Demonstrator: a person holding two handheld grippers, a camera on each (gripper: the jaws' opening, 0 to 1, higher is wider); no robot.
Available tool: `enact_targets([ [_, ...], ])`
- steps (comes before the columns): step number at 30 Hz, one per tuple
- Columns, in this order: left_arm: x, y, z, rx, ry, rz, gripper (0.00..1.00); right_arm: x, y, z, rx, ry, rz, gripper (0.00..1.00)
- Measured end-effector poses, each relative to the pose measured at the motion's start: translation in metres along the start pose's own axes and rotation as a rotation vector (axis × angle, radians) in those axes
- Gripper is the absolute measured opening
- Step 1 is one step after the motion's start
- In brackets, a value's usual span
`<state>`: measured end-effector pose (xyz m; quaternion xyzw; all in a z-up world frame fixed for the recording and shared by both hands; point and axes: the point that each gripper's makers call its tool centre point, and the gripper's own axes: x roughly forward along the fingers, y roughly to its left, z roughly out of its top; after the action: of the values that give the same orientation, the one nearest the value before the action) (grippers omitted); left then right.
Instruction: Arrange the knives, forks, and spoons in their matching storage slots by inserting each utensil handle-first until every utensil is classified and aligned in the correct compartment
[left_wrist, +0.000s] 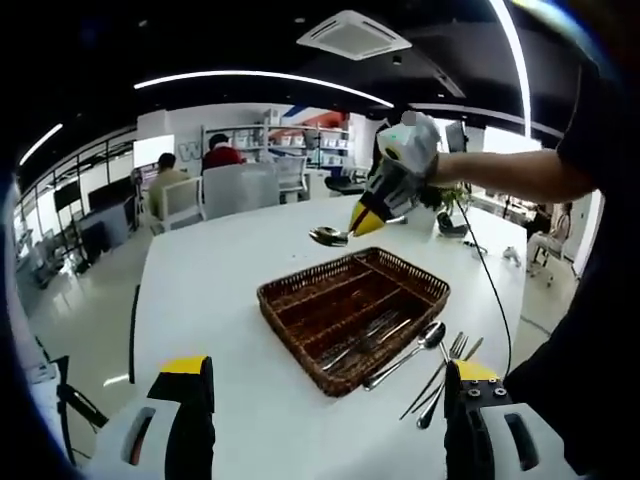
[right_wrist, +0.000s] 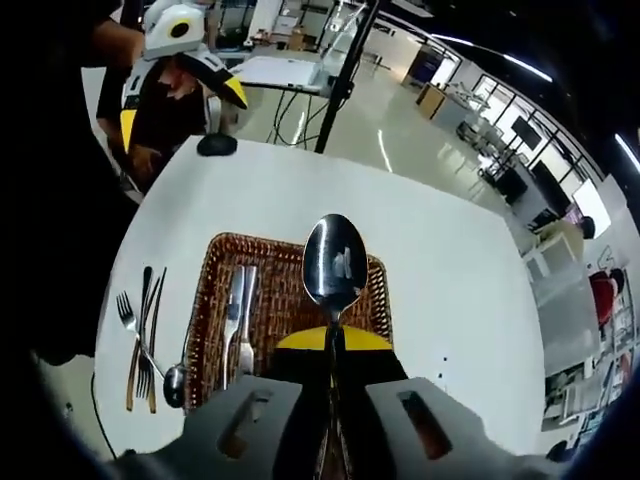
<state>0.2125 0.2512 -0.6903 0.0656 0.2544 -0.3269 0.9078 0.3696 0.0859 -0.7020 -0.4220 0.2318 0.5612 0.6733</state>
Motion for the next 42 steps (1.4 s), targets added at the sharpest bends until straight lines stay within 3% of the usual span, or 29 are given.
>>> enact_targets([
  [14,0.019,0.006,-0.007,-0.025,0.025,-0.032,1.0,0.036,-0.031,-0.022,0.008,0.028,0.029,0.0],
  [25,0.03,0.015,-0.017,-0.03,0.04,-0.046,1.0,0.046,-0.064,-0.016,0.01,0.018,0.026,0.0],
  [42,0.033,0.026,-0.024,-0.044,0.05,-0.048,1.0,0.065,-0.069,-0.016,-0.007,0.014,0.049,0.0],
])
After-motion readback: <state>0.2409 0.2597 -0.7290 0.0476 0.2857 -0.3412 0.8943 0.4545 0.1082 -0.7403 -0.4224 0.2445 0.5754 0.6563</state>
